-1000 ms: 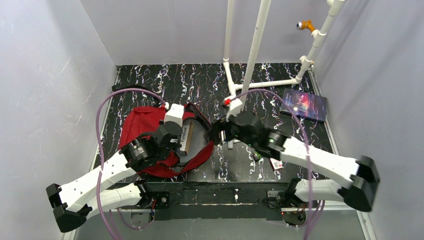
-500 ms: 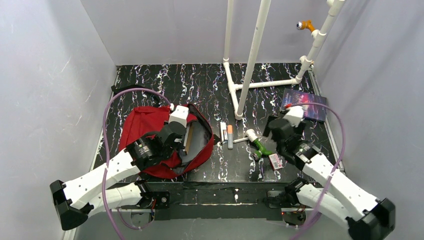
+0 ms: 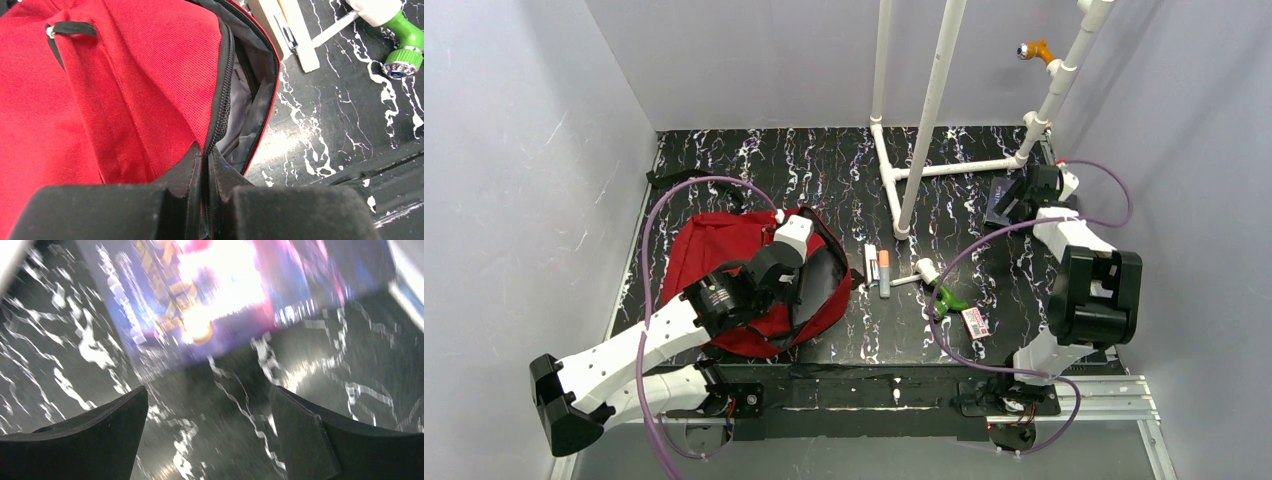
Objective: Pack the student bag
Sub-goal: Adjust the book at the center of the board.
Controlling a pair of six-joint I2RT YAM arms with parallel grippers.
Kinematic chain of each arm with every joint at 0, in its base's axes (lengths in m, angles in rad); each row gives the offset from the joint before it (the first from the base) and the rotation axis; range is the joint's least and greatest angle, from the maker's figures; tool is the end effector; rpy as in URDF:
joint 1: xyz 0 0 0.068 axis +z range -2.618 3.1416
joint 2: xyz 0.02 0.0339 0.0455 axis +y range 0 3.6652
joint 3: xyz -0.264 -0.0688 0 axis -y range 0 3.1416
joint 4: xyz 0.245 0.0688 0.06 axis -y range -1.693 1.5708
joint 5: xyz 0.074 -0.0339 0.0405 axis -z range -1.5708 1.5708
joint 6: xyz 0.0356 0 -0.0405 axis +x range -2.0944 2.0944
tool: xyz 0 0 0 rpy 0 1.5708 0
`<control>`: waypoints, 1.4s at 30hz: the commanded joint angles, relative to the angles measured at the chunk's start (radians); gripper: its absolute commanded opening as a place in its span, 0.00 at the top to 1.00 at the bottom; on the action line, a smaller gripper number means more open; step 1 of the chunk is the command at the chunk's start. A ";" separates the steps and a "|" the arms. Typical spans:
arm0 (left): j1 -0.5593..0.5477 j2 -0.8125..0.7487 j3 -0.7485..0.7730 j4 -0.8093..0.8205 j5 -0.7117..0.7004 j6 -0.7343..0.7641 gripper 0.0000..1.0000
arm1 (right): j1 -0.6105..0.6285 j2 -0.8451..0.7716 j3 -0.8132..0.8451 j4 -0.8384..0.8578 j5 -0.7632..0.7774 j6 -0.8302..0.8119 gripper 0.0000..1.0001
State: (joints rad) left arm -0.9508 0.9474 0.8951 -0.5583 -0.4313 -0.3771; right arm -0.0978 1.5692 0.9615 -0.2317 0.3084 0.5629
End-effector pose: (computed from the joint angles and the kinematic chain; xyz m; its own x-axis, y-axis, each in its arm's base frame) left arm 0.1288 -0.1548 0.3140 -0.5087 0.1369 -0.8500 0.3797 0.9217 -0.0788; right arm 0.3244 -0.0427 0.2065 -0.4691 0.5569 -0.6854 0.6446 0.7464 0.1654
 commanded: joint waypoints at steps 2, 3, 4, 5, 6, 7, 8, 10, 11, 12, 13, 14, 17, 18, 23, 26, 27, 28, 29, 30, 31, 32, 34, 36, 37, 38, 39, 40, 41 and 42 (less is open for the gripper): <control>0.002 0.006 0.029 -0.032 0.054 -0.020 0.99 | -0.003 0.142 0.202 0.136 0.075 -0.170 0.02; 0.003 0.007 0.033 -0.032 0.060 -0.018 0.99 | -0.003 0.178 0.235 0.139 0.072 -0.192 0.02; 0.003 0.009 0.037 -0.032 0.066 -0.017 0.98 | -0.006 0.212 0.264 0.144 0.066 -0.206 0.02; 0.002 0.011 0.042 -0.031 0.072 -0.017 0.98 | -0.011 0.246 0.290 0.150 0.045 -0.217 0.02; 0.003 0.012 0.047 -0.032 0.080 -0.020 0.97 | -0.015 0.275 0.314 0.161 0.032 -0.224 0.02; 0.003 0.013 0.056 -0.032 0.086 -0.027 0.96 | -0.017 0.308 0.337 0.167 0.034 -0.225 0.02; 0.003 0.012 0.063 -0.038 0.090 -0.040 0.95 | -0.019 0.325 0.352 0.187 0.028 -0.222 0.02; 0.003 0.003 0.069 -0.044 0.104 -0.071 0.92 | -0.021 0.346 0.348 0.268 -0.002 -0.219 0.02; 0.003 -0.005 0.066 -0.043 0.111 -0.087 0.91 | -0.022 0.354 0.341 0.305 -0.010 -0.215 0.02; 0.002 -0.012 0.060 -0.038 0.113 -0.102 0.89 | -0.021 0.362 0.338 0.332 -0.002 -0.205 0.02; 0.003 -0.020 0.051 -0.033 0.114 -0.111 0.87 | -0.024 0.374 0.334 0.364 0.009 -0.191 0.02; 0.002 -0.025 0.042 -0.027 0.114 -0.117 0.86 | -0.023 0.390 0.335 0.387 0.021 -0.182 0.02; 0.002 -0.039 0.020 -0.023 0.114 -0.128 0.83 | -0.028 0.449 0.368 0.430 0.044 -0.150 0.02; 0.003 -0.042 0.016 -0.023 0.117 -0.132 0.82 | -0.031 0.470 0.383 0.438 0.031 -0.140 0.02; 0.003 -0.044 0.000 -0.022 0.146 -0.140 0.79 | -0.033 0.559 0.471 0.443 0.002 -0.114 0.02; 0.003 -0.041 0.001 -0.020 0.158 -0.131 0.75 | -0.036 0.608 0.503 0.432 -0.031 -0.110 0.02; 0.003 -0.041 0.003 -0.020 0.161 -0.126 0.74 | -0.036 0.615 0.501 0.438 -0.034 -0.114 0.01; 0.003 -0.042 0.004 -0.021 0.161 -0.125 0.72 | -0.038 0.619 0.492 0.458 -0.041 -0.119 0.02; 0.002 -0.044 0.006 -0.022 0.162 -0.123 0.70 | -0.041 0.621 0.483 0.472 -0.054 -0.125 0.02; 0.002 -0.048 0.007 -0.020 0.163 -0.121 0.66 | -0.047 0.626 0.480 0.478 -0.065 -0.127 0.02; 0.003 -0.052 0.007 -0.019 0.162 -0.118 0.60 | -0.051 0.632 0.481 0.476 -0.073 -0.126 0.02; 0.002 -0.055 0.007 -0.015 0.161 -0.114 0.55 | -0.056 0.638 0.483 0.469 -0.079 -0.121 0.02; 0.002 -0.062 0.010 -0.008 0.159 -0.093 0.46 | -0.064 0.647 0.480 0.466 -0.093 -0.121 0.02; 0.003 -0.065 0.024 -0.011 0.152 -0.074 0.41 | -0.068 0.659 0.486 0.447 -0.100 -0.130 0.02; 0.003 -0.066 0.032 -0.018 0.150 -0.071 0.38 | -0.069 0.664 0.497 0.418 -0.105 -0.128 0.02; 0.003 -0.068 0.038 -0.021 0.151 -0.067 0.37 | -0.068 0.663 0.502 0.377 -0.111 -0.121 0.02; 0.003 -0.072 0.042 -0.023 0.155 -0.066 0.35 | -0.067 0.655 0.493 0.355 -0.128 -0.109 0.02; 0.003 -0.073 0.040 -0.020 0.161 -0.066 0.33 | -0.065 0.642 0.471 0.356 -0.159 -0.096 0.02; 0.003 -0.077 0.036 -0.015 0.166 -0.064 0.32 | -0.060 0.620 0.445 0.357 -0.175 -0.085 0.02; 0.002 -0.077 0.031 -0.009 0.167 -0.062 0.31 | -0.053 0.594 0.414 0.350 -0.175 -0.075 0.02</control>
State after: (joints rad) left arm -0.9508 0.8955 0.9054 -0.5755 -0.2707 -0.4610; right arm -0.1577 2.1902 1.4567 0.2684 0.2039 0.4282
